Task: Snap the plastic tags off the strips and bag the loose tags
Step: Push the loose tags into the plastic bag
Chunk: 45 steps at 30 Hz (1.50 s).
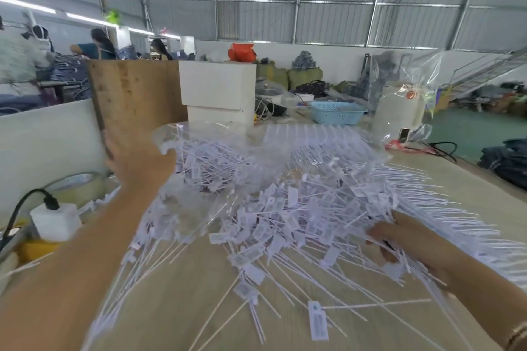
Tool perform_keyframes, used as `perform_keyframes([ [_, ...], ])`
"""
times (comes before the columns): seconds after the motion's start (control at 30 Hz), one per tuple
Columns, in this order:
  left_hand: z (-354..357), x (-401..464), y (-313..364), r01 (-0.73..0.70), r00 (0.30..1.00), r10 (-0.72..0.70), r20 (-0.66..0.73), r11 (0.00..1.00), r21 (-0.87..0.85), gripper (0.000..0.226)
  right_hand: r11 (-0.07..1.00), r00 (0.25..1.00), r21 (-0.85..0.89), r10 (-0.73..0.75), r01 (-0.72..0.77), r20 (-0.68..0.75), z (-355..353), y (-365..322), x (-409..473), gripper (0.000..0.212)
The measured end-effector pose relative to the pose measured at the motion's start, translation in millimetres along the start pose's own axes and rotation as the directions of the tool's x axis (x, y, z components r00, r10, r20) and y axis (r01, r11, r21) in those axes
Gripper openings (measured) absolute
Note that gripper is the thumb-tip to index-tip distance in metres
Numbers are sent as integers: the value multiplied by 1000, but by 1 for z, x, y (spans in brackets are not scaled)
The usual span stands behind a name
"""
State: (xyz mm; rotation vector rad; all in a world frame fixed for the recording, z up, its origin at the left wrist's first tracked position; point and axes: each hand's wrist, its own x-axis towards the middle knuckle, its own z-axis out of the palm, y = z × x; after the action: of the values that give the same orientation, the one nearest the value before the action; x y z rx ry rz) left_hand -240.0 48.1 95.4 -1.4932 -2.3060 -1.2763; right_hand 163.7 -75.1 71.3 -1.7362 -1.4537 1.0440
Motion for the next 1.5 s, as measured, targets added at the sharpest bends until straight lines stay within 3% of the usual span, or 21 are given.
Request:
perform_keyframes([
  [0.07, -1, 14, -20, 149, 987, -148, 67, 989, -3, 92, 998, 998, -25, 59, -60, -10, 0, 3, 3, 51],
  [0.1, -2, 19, -26, 196, 976, -192, 100, 980, -25, 83, 993, 996, -83, 88, -87, 7, 2, 5, 4, 60],
  [0.13, -2, 23, -29, 208, 971, -202, 126, 977, -43, 66, 987, 996, -139, 86, -79, 40, 3, 6, 5, 53],
  [0.2, -1, 21, -24, 123, 984, -111, 139, 989, -82, 36, 975, 995, -216, 75, -60, 65, 5, 4, 6, 21],
  [0.23, -1, 16, -19, 59, 989, -40, 139, 989, -134, 28, 966, 996, -253, 70, -53, 57, 6, 4, 7, 23],
  [0.37, 1, -14, 14, -55, 973, 136, 186, 921, -385, 15, 904, 993, -424, 100, -62, 69, 4, 1, 12, 81],
  [0.5, 9, -38, 22, -122, 948, 227, 224, 908, -401, 17, 726, 992, -687, 100, -25, 70, 1, -12, 12, 130],
  [0.6, 18, -48, 18, -71, 950, 194, 243, 896, -439, 18, 776, 1000, -630, -3, 18, 25, 0, -20, 16, 132],
  [0.7, 17, -45, 23, 64, 970, 82, 231, 824, -563, 25, 839, 998, -543, 7, 29, 65, 11, -33, 28, 135],
  [0.77, 13, -41, 28, 83, 979, 52, 199, 786, -612, 32, 796, 991, -604, 36, 48, 126, 27, -40, 38, 138],
  [0.9, 13, -43, 34, 34, 979, 94, 183, 803, -596, 37, 573, 993, -816, 26, 79, 114, 60, -49, 60, 134],
  [1.03, 12, -44, 29, -9, 976, 126, 175, 835, -550, 45, 403, 996, -911, -45, 89, 78, 78, -51, 68, 121],
  [1.17, 5, -36, 22, 21, 984, 88, 153, 802, -596, 48, 427, 969, -883, -226, 194, 104, 68, -42, 69, 92],
  [1.27, 1, -30, 21, 4, 986, 99, 135, 791, -611, 34, 448, 946, -861, -306, 243, 108, 55, -37, 66, 66],
  [1.5, 5, -31, 19, -1, 987, 102, 122, 769, -639, 28, 478, 880, -848, -474, 229, -29, 35, -28, 56, 43],
])
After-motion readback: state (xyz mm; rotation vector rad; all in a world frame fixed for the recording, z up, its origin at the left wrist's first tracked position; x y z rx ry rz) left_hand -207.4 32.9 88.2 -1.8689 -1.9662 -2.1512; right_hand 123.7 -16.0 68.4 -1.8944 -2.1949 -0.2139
